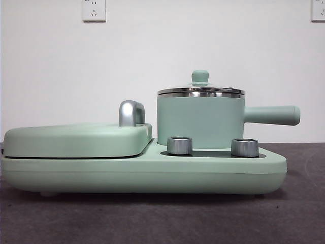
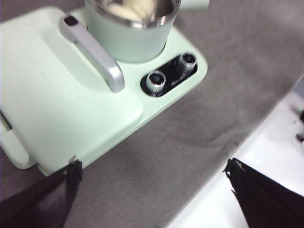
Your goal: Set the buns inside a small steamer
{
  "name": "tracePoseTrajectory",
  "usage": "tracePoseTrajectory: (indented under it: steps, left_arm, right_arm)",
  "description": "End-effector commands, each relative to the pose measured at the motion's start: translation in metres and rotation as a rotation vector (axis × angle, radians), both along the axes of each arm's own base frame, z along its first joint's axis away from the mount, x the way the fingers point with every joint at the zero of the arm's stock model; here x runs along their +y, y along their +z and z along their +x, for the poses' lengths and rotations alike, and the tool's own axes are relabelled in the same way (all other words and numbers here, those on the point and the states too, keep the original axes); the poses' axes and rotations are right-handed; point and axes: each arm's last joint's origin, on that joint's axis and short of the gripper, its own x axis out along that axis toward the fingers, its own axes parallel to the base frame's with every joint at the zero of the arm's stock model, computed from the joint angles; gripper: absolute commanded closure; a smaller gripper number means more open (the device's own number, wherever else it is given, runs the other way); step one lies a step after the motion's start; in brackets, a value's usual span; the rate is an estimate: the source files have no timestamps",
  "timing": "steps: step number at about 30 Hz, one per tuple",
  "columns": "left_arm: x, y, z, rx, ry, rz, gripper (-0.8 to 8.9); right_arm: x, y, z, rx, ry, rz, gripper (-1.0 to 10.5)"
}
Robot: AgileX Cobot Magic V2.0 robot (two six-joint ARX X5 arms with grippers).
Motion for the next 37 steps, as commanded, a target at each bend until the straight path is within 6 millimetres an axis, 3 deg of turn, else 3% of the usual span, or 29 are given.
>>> tracePoseTrajectory:
  steps: [1, 2, 4, 6, 7, 27, 31, 37]
  left_arm:
    - [0.006, 0.0, -0.008, -0.006, 0.03, -0.065, 3.29]
    - [0.009, -0.001, -0.011, -0.012, 0.039, -0.08, 3.62]
    - [0.012, -0.002, -0.015, -0.024, 0.042, -0.095, 5.41]
    - [0.015, -0.001, -0.018, -0.033, 0.041, -0.102, 8.17]
    - [0.015, -0.001, -0.018, -0.038, 0.042, -0.106, 7.87]
    - [0.017, -0.005, -0.018, -0.058, 0.064, -0.12, 7.91]
    - [0.019, -0.027, -0.004, -0.125, 0.176, -0.172, 7.91]
    - [0.037, -0.085, 0.012, -0.35, 0.409, -0.203, 7.91]
  right_arm:
    - [0.0, 0.002, 0.0, -0.024, 0.012, 0.003, 4.3]
    - [0.0, 0.003, 0.0, -0.027, 0.013, 0.005, 4.5]
    - [0.0, 0.003, 0.0, -0.034, 0.014, 0.009, 5.4]
    - [0.001, 0.004, 0.0, -0.033, 0.04, 0.018, 8.1]
    - [0.001, 0.004, -0.001, -0.034, 0.05, 0.021, 9.4]
    - [0.001, 0.006, 0.0, -0.055, 0.051, 0.034, 9.3]
    - [0.001, 0.006, 0.0, -0.056, 0.051, 0.034, 9.3]
    - [0.001, 0.006, 0.0, -0.055, 0.051, 0.034, 9.3]
